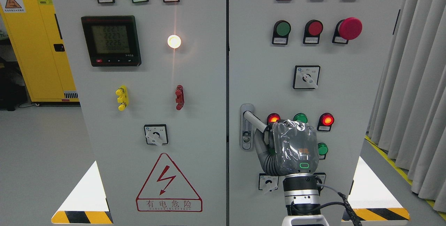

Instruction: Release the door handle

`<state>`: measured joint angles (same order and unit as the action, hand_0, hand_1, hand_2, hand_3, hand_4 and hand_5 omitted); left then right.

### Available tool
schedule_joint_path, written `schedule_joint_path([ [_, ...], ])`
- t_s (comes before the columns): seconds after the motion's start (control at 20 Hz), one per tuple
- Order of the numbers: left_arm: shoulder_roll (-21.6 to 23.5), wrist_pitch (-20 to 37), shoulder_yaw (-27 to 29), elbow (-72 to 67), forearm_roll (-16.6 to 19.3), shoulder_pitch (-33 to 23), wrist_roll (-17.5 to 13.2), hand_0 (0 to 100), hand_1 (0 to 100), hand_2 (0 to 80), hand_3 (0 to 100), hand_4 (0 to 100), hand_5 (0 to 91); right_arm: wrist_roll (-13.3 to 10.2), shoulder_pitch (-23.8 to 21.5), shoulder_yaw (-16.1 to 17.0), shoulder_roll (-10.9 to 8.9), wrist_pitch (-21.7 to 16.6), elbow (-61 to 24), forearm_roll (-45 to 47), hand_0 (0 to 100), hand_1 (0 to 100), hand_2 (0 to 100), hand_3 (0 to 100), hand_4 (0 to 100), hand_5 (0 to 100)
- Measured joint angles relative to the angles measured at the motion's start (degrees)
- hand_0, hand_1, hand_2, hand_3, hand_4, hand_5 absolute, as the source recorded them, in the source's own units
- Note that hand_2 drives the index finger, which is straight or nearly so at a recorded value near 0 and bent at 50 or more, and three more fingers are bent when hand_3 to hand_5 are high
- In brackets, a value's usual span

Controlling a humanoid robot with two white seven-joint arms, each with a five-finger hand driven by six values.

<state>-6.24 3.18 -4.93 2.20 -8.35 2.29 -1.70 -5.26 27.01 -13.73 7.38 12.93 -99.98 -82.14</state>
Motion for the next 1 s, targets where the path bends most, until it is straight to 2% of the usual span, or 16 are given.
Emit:
schedule_joint_path([
  [1.0,0.00,-0.25,-0.01,0.00,0.00,0.00,0.00,12,56,0.0,0,0,0.0,-0.37,0.25,0.51,0.00,-0.01,0.04,0.14,66,37,100,100,100,100],
])
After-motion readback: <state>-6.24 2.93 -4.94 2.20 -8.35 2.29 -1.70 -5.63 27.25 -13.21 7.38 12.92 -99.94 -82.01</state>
